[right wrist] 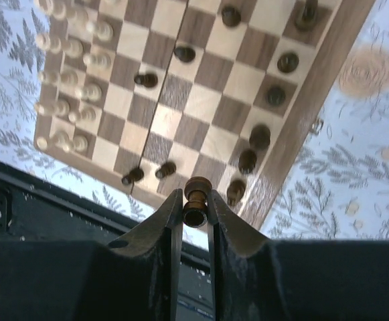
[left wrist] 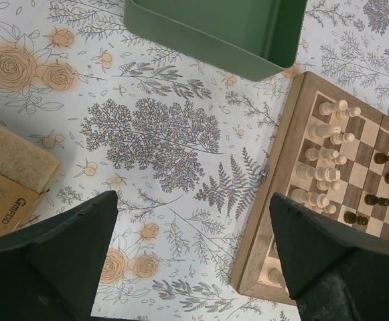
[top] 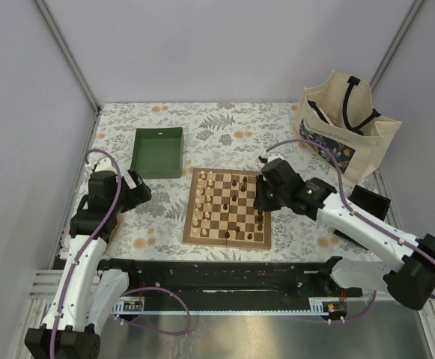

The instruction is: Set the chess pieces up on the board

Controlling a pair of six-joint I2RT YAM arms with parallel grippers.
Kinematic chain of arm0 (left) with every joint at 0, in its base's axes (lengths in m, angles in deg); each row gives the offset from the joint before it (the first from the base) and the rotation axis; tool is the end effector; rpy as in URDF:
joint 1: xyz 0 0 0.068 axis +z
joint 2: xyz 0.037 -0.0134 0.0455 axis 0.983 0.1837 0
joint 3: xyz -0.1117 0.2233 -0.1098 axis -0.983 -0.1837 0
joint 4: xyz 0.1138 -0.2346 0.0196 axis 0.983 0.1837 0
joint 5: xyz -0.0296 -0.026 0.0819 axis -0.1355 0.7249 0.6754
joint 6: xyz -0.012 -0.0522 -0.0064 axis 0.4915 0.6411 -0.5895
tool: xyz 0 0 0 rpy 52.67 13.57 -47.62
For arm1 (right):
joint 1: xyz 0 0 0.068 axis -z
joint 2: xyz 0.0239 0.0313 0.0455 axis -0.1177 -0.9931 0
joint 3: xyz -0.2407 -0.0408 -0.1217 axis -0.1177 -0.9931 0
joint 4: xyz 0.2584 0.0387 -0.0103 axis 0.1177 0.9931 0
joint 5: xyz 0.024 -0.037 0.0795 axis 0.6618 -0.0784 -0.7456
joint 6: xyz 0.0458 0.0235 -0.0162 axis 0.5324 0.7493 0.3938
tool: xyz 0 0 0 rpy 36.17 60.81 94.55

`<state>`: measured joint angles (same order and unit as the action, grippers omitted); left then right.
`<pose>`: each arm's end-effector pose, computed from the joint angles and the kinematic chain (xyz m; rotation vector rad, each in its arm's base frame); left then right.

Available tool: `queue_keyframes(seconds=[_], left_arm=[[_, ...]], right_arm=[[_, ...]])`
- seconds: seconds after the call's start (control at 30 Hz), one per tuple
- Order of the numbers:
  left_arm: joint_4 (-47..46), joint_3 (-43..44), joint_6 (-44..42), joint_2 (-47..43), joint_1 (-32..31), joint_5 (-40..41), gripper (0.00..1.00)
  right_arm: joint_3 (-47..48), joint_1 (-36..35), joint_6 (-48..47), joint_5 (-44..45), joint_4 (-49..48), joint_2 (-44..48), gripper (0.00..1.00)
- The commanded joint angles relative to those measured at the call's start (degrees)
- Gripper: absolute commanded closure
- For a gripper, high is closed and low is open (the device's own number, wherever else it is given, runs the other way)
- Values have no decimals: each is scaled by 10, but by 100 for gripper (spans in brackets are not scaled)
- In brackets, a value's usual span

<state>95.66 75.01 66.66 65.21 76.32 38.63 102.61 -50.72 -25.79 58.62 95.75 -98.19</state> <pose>0.1499 -0.0070 0.2795 -0.4785 2.2001 -0.2490 0.1864 0.1756 0.2885 -0.3013 2.4675 0.4549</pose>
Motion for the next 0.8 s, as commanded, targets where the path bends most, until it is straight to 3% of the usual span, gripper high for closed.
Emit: queue_keyframes(seconds=[0.0, 0.23, 0.77], left_arm=[[-31, 9, -4, 0, 4, -8, 1], [-31, 9, -4, 0, 3, -9, 1], [-30, 9, -4, 1, 3, -7, 1]], right_arm=[[-57, -21, 39, -15, 12, 68, 79], [-109, -39, 37, -14, 36, 91, 79], [-155, -71, 35, -6, -6, 30, 80]])
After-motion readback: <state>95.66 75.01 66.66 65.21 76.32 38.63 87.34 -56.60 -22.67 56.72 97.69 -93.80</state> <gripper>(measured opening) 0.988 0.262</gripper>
